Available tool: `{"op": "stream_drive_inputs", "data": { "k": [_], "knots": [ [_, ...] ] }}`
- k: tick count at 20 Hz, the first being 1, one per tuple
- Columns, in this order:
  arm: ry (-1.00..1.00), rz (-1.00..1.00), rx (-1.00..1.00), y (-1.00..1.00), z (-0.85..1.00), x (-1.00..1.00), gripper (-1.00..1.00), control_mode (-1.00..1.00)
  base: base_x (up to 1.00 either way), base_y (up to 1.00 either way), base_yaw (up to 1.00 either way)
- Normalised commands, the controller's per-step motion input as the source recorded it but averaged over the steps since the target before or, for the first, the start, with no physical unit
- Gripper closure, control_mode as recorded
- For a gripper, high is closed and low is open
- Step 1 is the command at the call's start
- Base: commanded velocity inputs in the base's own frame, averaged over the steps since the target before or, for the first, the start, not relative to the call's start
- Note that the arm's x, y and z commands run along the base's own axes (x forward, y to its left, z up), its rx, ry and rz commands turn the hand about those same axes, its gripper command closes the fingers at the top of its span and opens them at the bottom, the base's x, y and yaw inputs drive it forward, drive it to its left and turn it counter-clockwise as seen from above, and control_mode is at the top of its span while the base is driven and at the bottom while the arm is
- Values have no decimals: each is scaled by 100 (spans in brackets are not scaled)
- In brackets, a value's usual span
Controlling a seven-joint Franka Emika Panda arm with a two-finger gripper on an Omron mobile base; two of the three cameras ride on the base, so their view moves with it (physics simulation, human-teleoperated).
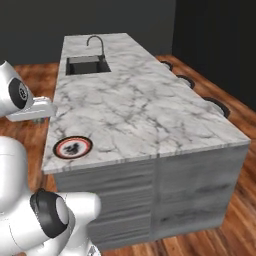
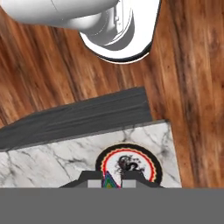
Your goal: Take the baked cake out of the oven and place it on the plate for cooling. Then close the oven door.
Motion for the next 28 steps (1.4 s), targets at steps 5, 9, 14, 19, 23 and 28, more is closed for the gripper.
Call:
{"op": "stream_drive_inputs", "data": {
  "k": [5, 9, 14, 19, 23, 28],
  "knots": [
    [0, 0, 0, 0, 0, 0, 100, 100, 52, 4, 17],
    [0, 0, 0, 0, 0, 0, 100, 100, 36, 1, 11],
    [8, 0, 7, -22, -29, 1, 100, -100, 0, -4, 2],
    [34, -1, 4, -12, -97, 46, 100, -100, 0, 0, 0],
    [28, -20, -3, -21, -98, 82, 100, -100, 0, 0, 0],
    [10, -20, -3, -2, -63, 55, 100, -100, 0, 0, 0]
  ]
}}
